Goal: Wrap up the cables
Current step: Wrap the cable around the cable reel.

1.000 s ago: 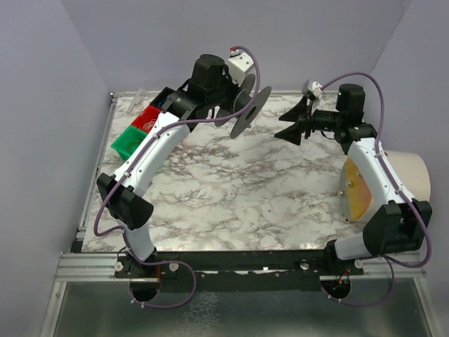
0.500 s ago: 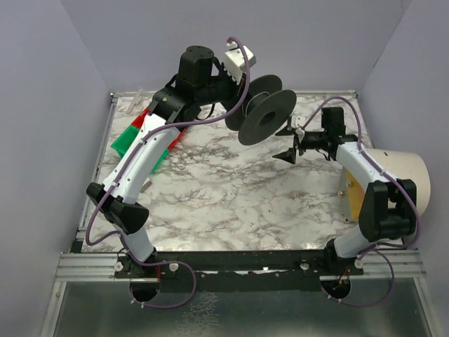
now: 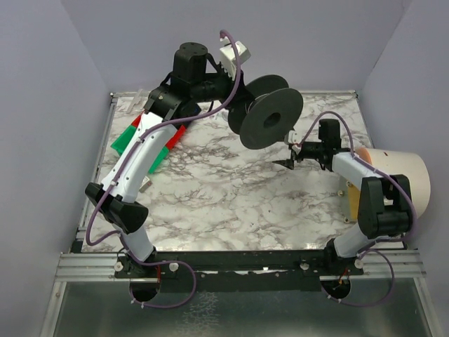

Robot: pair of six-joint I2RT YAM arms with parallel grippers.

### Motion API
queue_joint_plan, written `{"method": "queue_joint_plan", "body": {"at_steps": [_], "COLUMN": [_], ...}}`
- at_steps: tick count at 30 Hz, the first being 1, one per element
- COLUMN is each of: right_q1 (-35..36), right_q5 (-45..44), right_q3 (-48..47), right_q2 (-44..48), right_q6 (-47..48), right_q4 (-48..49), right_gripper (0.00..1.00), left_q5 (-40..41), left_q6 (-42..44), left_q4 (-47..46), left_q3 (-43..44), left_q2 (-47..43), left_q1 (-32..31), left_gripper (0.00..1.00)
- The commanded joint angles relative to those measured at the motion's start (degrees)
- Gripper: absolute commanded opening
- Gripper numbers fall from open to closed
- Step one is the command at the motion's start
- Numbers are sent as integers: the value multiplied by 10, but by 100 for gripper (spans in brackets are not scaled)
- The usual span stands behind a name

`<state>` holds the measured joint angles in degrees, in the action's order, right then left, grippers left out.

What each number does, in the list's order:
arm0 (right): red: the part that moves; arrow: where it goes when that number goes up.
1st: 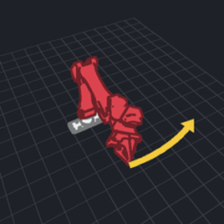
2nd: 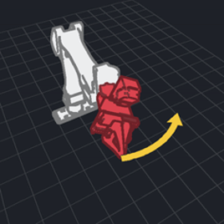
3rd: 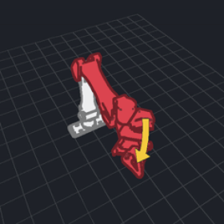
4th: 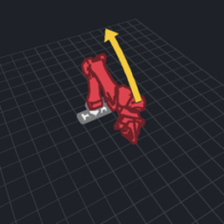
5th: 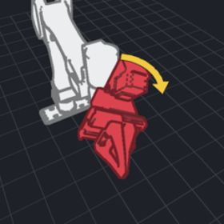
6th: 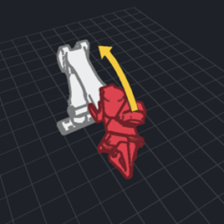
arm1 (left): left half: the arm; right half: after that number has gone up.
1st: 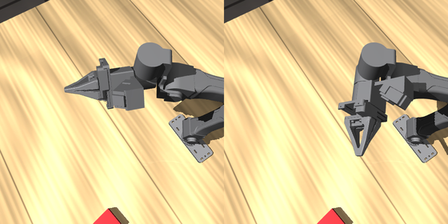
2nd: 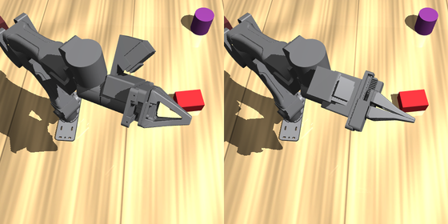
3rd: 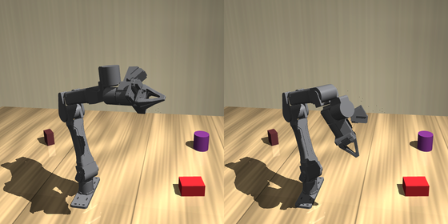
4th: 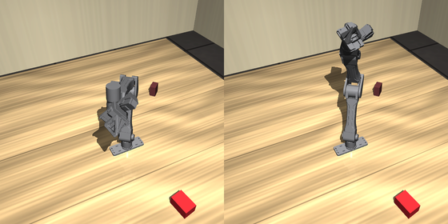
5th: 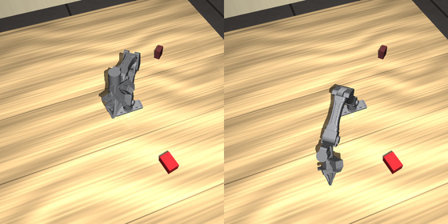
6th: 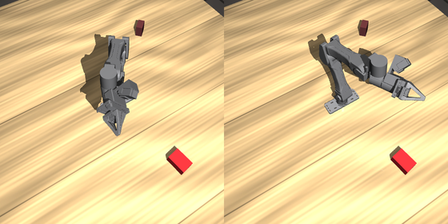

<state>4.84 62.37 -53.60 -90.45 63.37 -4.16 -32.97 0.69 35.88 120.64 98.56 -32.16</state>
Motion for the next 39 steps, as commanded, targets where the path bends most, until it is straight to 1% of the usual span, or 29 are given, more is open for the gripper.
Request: {"method": "queue_joint_plan", "body": {"at_steps": [1,2,5,7,11,14,18,24,28,31,36,38,39], "right_q1": [9,10,14,15,13,4,-2,-2,5,15,27,32,35], "right_q5": [20,16,-12,-32,-63,-63,-47,52,67,61,41,27,16], "right_q3": [46,57,71,73,77,90,94,82,70,83,101,116,127], "right_q2": [0,1,3,10,25,39,45,45,38,33,19,13,9], "right_q6": [-63,-82,-115,-92,-17,-4,-35,-57,-78,-119,-155,-189,-218], "right_q4": [153,199,248,234,181,190,222,211,203,259,320,379,425], "right_gripper": [79,79,78,78,78,78,78,78,77,77,76,75,74], "left_q5": [-62,-63,-65,-63,-59,-59,-67,-76,-84,-97,-115,-123,-126], "left_q6": [-45,-47,-49,-50,-52,-54,-58,-65,-70,-79,-93,-101,-103], "left_q4": [-52,-53,-57,-58,-61,-63,-66,-73,-78,-85,-96,-101,-103], "left_q3": [22,20,14,13,11,4,-4,-11,-13,-14,-17,-20,-20], "left_q2": [-2,-1,0,0,-3,-6,-7,-2,3,6,8,9,10], "left_q1": [0,1,2,3,9,12,13,13,13,13,13,13,13], "left_gripper": [0,0,0,0,0,0,0,0,0,0,0,0,0]}}
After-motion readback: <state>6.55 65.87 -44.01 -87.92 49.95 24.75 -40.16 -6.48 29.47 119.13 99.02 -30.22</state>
